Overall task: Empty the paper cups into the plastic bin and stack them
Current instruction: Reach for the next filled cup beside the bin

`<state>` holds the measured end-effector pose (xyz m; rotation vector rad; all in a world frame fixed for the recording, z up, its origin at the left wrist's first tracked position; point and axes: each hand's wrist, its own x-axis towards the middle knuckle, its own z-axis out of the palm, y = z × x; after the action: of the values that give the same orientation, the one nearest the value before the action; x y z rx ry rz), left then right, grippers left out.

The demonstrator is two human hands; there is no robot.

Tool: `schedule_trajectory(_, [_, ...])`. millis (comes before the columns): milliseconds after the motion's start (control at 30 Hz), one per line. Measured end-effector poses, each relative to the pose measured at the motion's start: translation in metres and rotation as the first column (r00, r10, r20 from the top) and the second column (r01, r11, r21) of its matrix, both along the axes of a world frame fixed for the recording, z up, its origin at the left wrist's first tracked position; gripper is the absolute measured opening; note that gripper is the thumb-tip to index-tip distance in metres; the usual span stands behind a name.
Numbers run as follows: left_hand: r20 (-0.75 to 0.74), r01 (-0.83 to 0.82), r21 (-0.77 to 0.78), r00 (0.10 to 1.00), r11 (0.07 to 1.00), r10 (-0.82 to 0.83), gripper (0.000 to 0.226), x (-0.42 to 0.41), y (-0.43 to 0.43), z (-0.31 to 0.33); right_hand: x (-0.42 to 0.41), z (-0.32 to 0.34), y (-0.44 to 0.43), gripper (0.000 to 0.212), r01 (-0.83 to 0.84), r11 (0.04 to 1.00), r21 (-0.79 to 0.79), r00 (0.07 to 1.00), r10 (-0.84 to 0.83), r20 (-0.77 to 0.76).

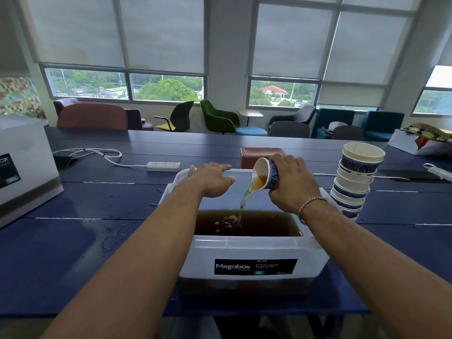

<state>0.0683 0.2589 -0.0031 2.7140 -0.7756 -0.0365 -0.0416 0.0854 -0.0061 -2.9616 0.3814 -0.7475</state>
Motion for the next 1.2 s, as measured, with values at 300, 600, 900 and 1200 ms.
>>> schedule_trajectory(300, [0.008, 0.011, 0.005, 1.000, 1.000, -0.011, 0.052, 0.001, 0.001, -0.001, 0.001, 0.001, 0.004, 0.077, -0.010, 0.995, -0.099, 1.000, 0.011, 0.012])
schedule_trajectory(600, [0.004, 0.013, 0.005, 1.000, 1.000, -0.013, 0.052, 0.001, 0.000, -0.001, -0.002, 0.003, 0.008, 0.075, -0.025, 0.980, -0.197, 0.996, 0.041, 0.080])
schedule_trajectory(900, [0.005, 0.017, 0.021, 1.000, 1.000, -0.017, 0.052, -0.002, 0.001, 0.001, 0.002, 0.002, 0.010, 0.079, -0.062, 0.939, -0.338, 0.983, 0.117, 0.144])
schedule_trajectory(1200, [0.022, 0.026, 0.031, 0.999, 0.999, -0.027, 0.053, -0.004, 0.001, 0.002, 0.002, 0.002, 0.012, 0.074, -0.063, 0.915, -0.399, 0.993, 0.096, 0.063])
